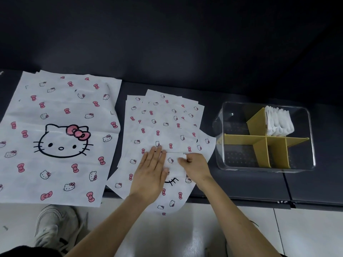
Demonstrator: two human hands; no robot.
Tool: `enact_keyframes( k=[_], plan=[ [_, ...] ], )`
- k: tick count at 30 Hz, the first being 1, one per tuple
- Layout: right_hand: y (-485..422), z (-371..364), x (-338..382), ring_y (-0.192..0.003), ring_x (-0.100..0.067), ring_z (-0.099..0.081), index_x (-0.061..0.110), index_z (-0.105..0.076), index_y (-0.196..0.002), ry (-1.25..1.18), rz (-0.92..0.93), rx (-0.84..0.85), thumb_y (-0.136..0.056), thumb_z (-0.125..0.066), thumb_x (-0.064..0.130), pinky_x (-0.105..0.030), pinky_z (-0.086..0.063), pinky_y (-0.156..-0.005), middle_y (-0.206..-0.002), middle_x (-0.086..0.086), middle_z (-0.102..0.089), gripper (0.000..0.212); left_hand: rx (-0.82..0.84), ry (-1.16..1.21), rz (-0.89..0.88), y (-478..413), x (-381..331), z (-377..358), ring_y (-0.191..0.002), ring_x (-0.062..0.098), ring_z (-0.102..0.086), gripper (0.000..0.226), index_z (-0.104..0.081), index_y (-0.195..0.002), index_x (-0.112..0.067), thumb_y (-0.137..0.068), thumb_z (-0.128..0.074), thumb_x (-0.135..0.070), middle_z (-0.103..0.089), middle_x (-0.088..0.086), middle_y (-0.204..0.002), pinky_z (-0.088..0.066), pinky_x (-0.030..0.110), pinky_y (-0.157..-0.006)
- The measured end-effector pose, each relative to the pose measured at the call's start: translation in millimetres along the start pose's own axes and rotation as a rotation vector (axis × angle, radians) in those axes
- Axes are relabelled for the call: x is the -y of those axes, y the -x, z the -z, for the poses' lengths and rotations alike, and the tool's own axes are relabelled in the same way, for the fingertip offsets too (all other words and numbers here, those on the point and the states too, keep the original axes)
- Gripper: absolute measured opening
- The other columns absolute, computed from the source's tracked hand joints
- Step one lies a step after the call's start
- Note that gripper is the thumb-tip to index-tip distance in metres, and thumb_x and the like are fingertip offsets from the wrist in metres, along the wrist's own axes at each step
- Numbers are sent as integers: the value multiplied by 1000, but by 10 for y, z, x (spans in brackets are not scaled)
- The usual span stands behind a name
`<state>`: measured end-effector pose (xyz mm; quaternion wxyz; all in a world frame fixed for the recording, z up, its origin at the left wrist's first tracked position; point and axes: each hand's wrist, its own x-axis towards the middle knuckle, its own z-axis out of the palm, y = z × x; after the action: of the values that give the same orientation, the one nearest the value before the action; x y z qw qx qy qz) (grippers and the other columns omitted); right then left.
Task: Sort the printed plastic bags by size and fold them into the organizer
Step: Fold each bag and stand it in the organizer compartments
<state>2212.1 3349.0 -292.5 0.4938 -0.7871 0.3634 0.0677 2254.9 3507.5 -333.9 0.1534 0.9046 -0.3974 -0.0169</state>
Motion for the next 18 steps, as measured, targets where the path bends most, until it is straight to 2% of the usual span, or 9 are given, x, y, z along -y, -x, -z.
enact_keyframes(
  k=[2, 4, 6, 8, 9, 11, 14, 16, 18],
  plan=[
    [13, 9, 18, -50, -13, -24, 20, -24, -50, 18, -3, -8, -88, -58, 15, -26, -24, -51, -36, 9, -25, 51, 13, -26, 32, 8, 9, -51, -142, 27, -23, 56, -35, -142, -1, -103, -14, -34, -32, 14, -151, -14, 42, -115],
    [68, 7, 56, -53, -9, -33, 21, -35, -55, 123, 41, -44, -91, -56, 20, -26, -30, -55, -47, 11, -37, 41, 14, -59, 34, 10, 1, -73, -143, 29, -22, 55, -32, -144, -2, -102, -17, -33, -29, 14, -152, -14, 43, -115],
    [152, 10, 116, -72, -10, -52, 20, -59, -84, 271, 89, -129, -93, -54, 26, -25, -39, -69, -77, 8, -60, 11, 19, -98, 39, 15, 2, -88, -143, 29, -20, 55, -30, -145, -3, -101, -19, -34, -27, 14, -153, -12, 44, -115],
    [198, 1, 147, -98, -17, -60, 13, -57, -117, 265, 54, -205, -91, -57, 28, -27, -43, -84, -104, -1, -65, 30, 20, -120, 45, 12, 9, -102, -143, 29, -18, 56, -28, -146, -3, -100, -20, -34, -26, 14, -154, -12, 44, -115],
    [198, -7, 148, -100, -19, -60, 10, -54, -120, 205, -1, -196, -89, -59, 28, -27, -44, -86, -106, -4, -65, 36, 20, -121, 47, 9, 11, -106, -143, 29, -18, 56, -27, -146, -3, -100, -19, -35, -26, 14, -154, -12, 44, -115],
    [226, -35, 184, -85, -18, -57, 8, -55, -103, 67, -99, -147, -84, -64, 23, -29, -45, -78, -91, -2, -64, 26, 23, -117, 44, 10, 10, -112, -143, 30, -18, 56, -24, -146, -3, -101, -17, -35, -26, 15, -153, -13, 45, -114],
    [185, -67, 186, -58, -18, -49, 0, -62, -78, -2, -167, -119, -75, -64, 17, -29, -44, -56, -62, -1, -53, 18, 28, -118, 47, 12, 12, -110, -143, 30, -18, 55, -20, -147, -5, -102, -12, -36, -27, 15, -153, -12, 45, -115],
    [163, -60, 204, -57, -19, -52, 5, -66, -75, 26, -210, -69, -74, -65, 20, -25, -40, -55, -60, 0, -54, 15, 41, -111, 51, 10, 18, -109, -143, 30, -18, 56, -22, -147, -5, -102, -13, -36, -27, 15, -153, -12, 45, -115],
    [165, -41, 229, -57, -18, -53, 14, -61, -67, 93, -224, -41, -76, -64, 21, -22, -36, -51, -57, 3, -52, 12, 47, -113, 43, 12, 23, -113, -143, 31, -19, 56, -26, -146, -3, -101, -16, -35, -28, 15, -153, -13, 46, -115]
  ],
)
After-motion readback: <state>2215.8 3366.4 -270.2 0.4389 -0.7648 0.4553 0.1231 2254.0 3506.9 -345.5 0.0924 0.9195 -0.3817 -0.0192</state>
